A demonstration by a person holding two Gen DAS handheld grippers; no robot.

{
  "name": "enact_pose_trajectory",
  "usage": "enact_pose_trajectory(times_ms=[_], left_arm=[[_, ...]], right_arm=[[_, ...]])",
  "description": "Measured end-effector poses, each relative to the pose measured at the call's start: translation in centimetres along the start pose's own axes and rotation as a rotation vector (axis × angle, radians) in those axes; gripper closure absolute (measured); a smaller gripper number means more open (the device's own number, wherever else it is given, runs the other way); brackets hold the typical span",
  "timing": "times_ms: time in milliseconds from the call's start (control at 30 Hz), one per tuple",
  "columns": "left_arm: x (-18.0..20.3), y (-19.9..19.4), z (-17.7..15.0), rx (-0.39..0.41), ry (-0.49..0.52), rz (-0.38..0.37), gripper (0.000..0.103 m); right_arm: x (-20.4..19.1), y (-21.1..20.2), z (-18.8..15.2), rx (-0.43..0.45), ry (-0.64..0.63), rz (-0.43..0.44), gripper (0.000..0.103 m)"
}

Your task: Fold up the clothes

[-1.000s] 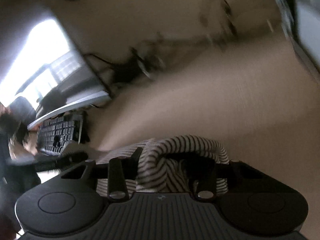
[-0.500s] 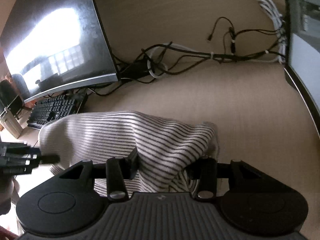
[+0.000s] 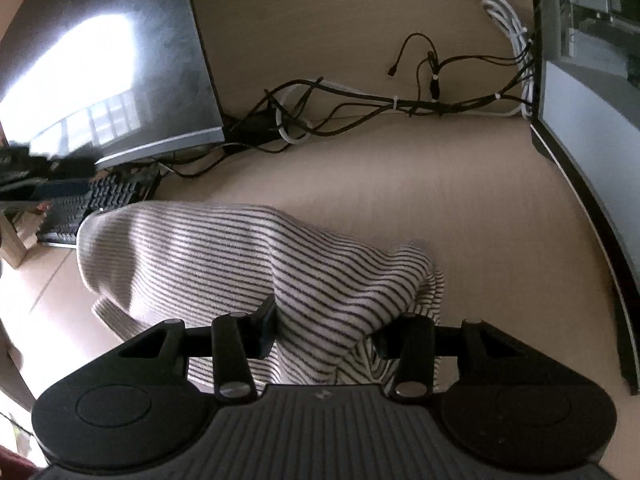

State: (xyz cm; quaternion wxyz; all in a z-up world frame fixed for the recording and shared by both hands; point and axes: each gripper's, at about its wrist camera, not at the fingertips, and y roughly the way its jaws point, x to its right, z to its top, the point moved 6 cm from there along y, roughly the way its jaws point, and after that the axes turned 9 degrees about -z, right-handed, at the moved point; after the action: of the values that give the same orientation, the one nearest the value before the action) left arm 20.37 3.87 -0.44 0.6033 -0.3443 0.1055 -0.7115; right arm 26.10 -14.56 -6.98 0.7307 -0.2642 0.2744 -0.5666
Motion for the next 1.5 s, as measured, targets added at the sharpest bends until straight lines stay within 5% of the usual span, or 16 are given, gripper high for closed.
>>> enact_pose_trajectory(times_ms=[100, 167, 367, 500, 633, 700, 800, 933, 1067, 1267, 1367, 1500], left_arm=[[1.0, 2.6, -3.3, -0.139, 0.069, 0.002, 0.038], [1.3, 3.7, -5.2, -0.205, 0.088, -0.003, 0.038], [2.5, 2.7, -6.5, -0.22, 0.083, -0.051, 0.027], [3.1, 2.6, -7.0, -0.235, 0.094, -0.061, 0.02], [3.9, 1.8, -7.8, -0.259, 0.135, -0.061, 0.014], [4.2, 0.9, -7.7, -0.268, 0.154, -0.068, 0.015], [4.5, -1.3, -6.3, -0.224, 0.108, -0.121, 0.015], [3.5, -1.4, -4.0, -0.144, 0.051, -0.09, 0.014], [1.2, 2.0, -6.8, -0.292, -0.05, -0.038, 0.015], [1.3, 2.3, -8.5, -0.283, 0.012, -0.027, 0.011], [0.8, 2.5, -8.5, -0.281, 0.01, -0.03, 0.011], [-0.1, 2.4, -8.2, -0.278, 0.017, -0.027, 0.011]], right_arm=[[0.0, -0.9, -0.3, 0.009, -0.073, -0.034, 0.054], [0.6, -1.8, -0.2, 0.02, -0.106, -0.074, 0.04], [-0.4, -5.3, 1.9, 0.132, -0.191, -0.206, 0.045], [-3.6, -7.8, 5.0, 0.264, -0.141, -0.07, 0.047], [-5.4, -3.6, 4.1, 0.158, -0.064, 0.063, 0.047], [-4.8, 0.0, 1.9, 0.046, -0.048, 0.015, 0.048], [-3.6, 1.5, -0.8, 0.008, -0.011, 0.018, 0.05], [-3.6, 0.6, -1.7, 0.016, -0.027, 0.012, 0.05], [-3.4, -0.3, -1.3, 0.024, -0.008, 0.002, 0.05], [-1.9, -4.5, -0.3, 0.141, -0.078, -0.164, 0.04], [-0.1, -2.9, -1.7, 0.069, -0.07, -0.231, 0.04], [1.1, -1.2, -3.1, -0.01, 0.123, -0.166, 0.045]])
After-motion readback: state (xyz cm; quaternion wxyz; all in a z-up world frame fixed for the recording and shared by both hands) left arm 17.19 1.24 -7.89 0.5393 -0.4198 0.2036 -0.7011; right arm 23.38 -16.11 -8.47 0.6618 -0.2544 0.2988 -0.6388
